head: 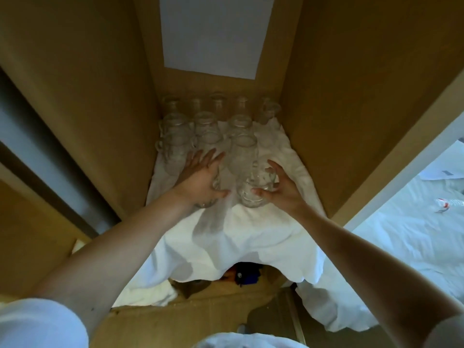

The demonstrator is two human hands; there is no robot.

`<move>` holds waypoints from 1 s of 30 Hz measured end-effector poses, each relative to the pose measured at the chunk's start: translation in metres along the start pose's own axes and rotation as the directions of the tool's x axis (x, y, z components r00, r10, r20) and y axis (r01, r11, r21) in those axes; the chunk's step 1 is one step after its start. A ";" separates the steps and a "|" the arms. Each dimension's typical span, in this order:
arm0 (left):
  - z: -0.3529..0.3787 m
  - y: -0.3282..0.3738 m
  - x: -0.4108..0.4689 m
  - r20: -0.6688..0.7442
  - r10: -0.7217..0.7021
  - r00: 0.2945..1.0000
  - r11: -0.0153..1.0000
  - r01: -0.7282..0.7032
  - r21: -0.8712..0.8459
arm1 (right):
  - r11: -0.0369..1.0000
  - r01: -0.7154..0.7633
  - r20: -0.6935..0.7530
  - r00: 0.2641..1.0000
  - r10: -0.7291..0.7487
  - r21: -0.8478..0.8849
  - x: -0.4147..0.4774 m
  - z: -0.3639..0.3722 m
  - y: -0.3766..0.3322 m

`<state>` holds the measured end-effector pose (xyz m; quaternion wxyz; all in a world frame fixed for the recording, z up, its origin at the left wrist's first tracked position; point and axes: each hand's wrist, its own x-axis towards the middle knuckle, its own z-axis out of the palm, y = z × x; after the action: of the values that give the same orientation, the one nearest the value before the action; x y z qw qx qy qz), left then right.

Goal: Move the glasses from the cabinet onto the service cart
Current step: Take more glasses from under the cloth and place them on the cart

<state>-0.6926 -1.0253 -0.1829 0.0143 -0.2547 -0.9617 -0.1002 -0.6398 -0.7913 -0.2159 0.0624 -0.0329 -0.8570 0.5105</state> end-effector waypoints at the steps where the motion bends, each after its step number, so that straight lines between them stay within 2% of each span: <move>1: 0.001 -0.003 -0.003 -0.031 -0.067 0.997 0.998 0.066 -0.016 | 1.000 -0.017 0.008 1.000 0.017 0.000 -0.001 0.000 -0.001; 4: -0.001 -0.004 -0.006 0.008 -0.228 0.974 0.970 0.228 -0.090 | 0.999 -0.046 0.079 0.996 0.046 0.006 -0.005 0.001 -0.006; 6: -0.004 -0.004 -0.005 0.076 -0.249 0.966 0.962 0.256 -0.098 | 0.999 -0.052 0.127 0.990 0.053 -0.013 -0.005 0.003 -0.010; 8: -0.007 -0.005 -0.005 0.105 -0.230 0.968 0.963 0.242 -0.118 | 0.996 -0.042 0.137 0.989 0.053 -0.082 -0.004 0.006 -0.017; 12: -0.014 -0.009 -0.008 0.123 -0.158 0.980 0.975 0.175 -0.136 | 0.949 0.020 0.035 0.999 -0.009 -0.315 -0.007 0.020 -0.032; 15: -0.018 -0.012 -0.007 0.167 -0.106 0.980 0.982 0.129 -0.136 | 0.827 -0.014 0.010 1.000 0.024 -0.563 -0.006 0.031 -0.047; 17: -0.019 -0.013 -0.004 0.204 -0.090 0.975 0.984 0.118 -0.133 | 0.760 -0.062 -0.010 0.997 0.074 -0.647 0.000 0.036 -0.055; 20: -0.018 -0.012 -0.001 0.228 -0.087 0.970 0.986 0.117 -0.119 | 0.711 -0.124 -0.007 0.986 0.165 -0.692 0.007 0.041 -0.063; 23: -0.016 -0.011 -0.003 0.191 -0.089 0.978 0.985 0.115 -0.129 | 0.688 -0.140 -0.001 0.980 0.198 -0.712 0.007 0.044 -0.068; 30: -0.011 -0.001 -0.032 0.089 -0.055 0.995 0.994 0.062 -0.084 | 0.816 -0.194 -0.063 0.980 0.190 -0.545 -0.031 0.042 -0.063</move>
<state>-0.6656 -1.0441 -0.1747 -0.0413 -0.2309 -0.9632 -0.1312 -0.6143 -0.8614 -0.1820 0.0009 -0.1369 -0.9592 0.2474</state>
